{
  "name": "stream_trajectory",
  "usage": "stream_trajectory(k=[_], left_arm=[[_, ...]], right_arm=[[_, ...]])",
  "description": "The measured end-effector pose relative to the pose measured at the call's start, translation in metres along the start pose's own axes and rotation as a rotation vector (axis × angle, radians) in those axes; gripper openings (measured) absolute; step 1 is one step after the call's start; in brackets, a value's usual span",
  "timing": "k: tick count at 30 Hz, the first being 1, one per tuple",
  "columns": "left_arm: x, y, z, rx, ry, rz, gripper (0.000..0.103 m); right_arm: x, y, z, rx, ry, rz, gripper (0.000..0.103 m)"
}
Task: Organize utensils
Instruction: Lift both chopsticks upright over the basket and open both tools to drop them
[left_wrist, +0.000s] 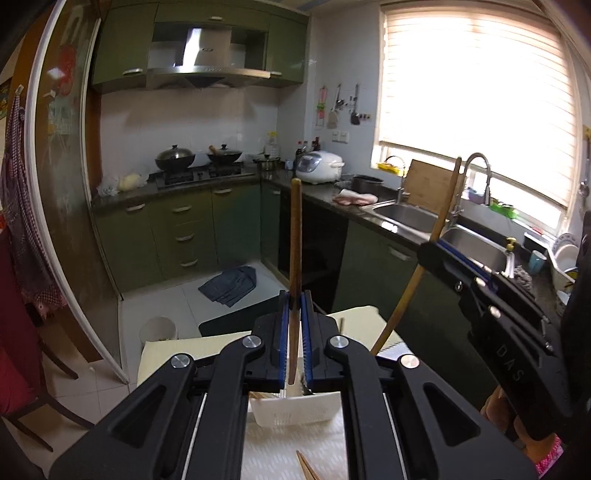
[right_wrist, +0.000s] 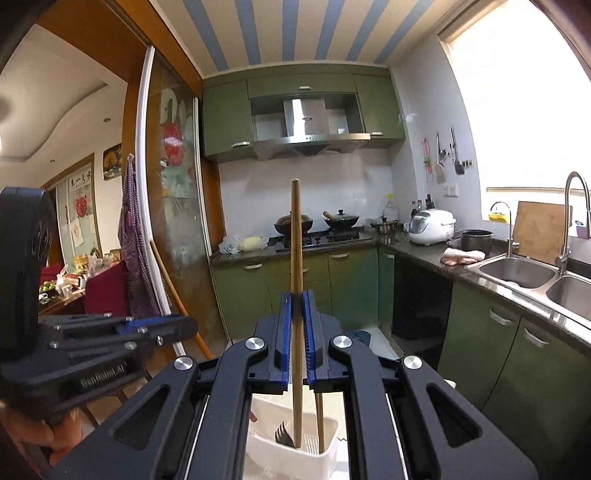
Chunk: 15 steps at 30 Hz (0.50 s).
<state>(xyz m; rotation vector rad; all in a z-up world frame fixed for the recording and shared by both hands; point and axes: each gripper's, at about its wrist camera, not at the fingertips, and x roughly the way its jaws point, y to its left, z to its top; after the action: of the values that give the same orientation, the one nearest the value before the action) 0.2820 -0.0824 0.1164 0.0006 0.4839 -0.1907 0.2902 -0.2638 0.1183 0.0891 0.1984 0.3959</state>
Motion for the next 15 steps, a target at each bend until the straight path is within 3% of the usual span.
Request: stream_trajectory(k=[8, 15], left_arm=[[0.053, 0.010, -0.027, -0.007, 0.108, 0.024, 0.007], [0.063, 0.012, -0.045, 0.006, 0.171, 0.028, 0.010]], right_arm=[[0.066, -0.013, -0.037, 0.009, 0.104, -0.020, 0.007], [0.081, -0.020, -0.064, 0.022, 0.181, -0.010, 0.008]])
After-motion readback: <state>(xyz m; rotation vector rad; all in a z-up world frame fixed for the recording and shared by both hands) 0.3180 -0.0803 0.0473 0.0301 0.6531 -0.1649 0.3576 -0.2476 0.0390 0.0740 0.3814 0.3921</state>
